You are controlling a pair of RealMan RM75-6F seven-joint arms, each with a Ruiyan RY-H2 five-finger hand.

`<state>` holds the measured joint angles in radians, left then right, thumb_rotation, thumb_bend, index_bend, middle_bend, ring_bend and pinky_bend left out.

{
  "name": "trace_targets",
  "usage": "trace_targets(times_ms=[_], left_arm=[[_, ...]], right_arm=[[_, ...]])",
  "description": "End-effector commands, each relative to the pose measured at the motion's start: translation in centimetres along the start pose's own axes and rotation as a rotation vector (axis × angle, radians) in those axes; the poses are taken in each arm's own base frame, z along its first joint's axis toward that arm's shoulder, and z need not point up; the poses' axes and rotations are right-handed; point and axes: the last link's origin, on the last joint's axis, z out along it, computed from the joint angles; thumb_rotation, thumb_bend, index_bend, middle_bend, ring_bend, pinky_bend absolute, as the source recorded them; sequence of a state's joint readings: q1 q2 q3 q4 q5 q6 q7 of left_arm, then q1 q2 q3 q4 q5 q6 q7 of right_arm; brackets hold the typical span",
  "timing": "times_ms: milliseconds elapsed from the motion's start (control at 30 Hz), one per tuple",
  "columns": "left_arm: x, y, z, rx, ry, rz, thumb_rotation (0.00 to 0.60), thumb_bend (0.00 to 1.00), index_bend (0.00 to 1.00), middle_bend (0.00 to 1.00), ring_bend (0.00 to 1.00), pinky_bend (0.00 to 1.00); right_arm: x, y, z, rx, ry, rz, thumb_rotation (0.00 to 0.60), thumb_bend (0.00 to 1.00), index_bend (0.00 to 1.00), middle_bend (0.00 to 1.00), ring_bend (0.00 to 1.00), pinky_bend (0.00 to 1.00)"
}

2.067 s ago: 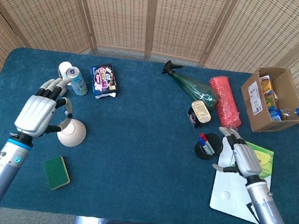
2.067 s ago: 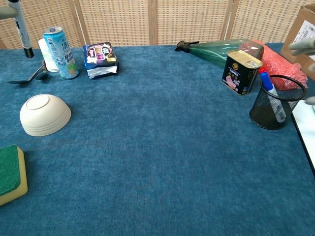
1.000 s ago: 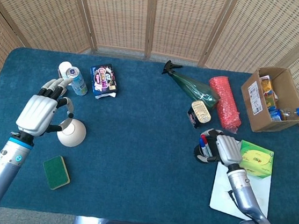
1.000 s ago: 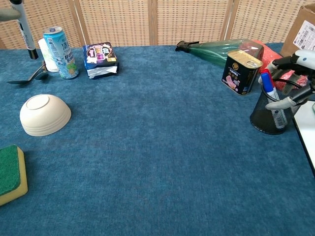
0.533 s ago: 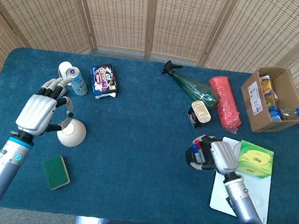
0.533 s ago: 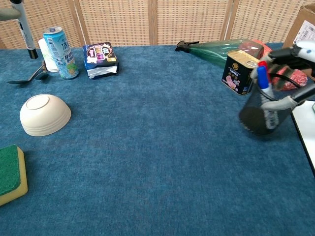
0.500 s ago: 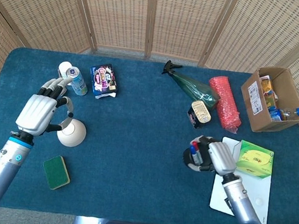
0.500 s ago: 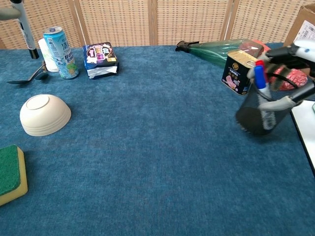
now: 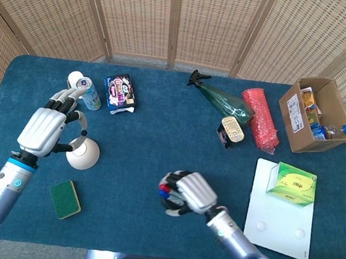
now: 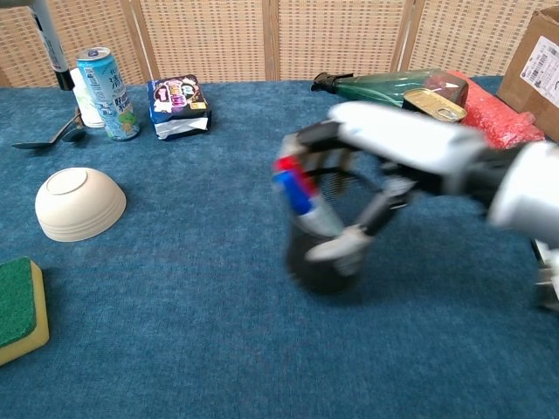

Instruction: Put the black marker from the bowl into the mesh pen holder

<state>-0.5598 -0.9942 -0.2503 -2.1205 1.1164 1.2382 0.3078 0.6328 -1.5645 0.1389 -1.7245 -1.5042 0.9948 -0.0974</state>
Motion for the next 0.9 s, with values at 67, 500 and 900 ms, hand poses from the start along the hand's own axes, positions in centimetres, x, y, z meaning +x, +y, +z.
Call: trace_targets(times_ms=[67,500,900], left_arm=[[0.5,-0.2,-0.1,0.002,0.005,-0.011,0.600,0.39,0.54,0.00,0.00,0.09],[1.5,-1.4,-0.2,0.014,0.016,-0.035,0.600,0.39,0.54,0.00,0.00,0.09],[1.4,-2.0,0.0,0.023,0.014,-0.026,0.600,0.39,0.54,0.00,0.00,0.09]], right_arm=[[-1.1,-2.8,3.4,0.036,-0.029,0.027,0.600,0.04,0.47,0.45,0.38,0.56],[-2.1,-2.1,8.4,-0.073,-0.006,0.018,0.600,0.04,0.48,0.45,0.37,0.56],[-1.8,0.7,6.7,-0.120,-0.022,0.018,0.600,0.00,0.01,0.09,0.08,0.48]])
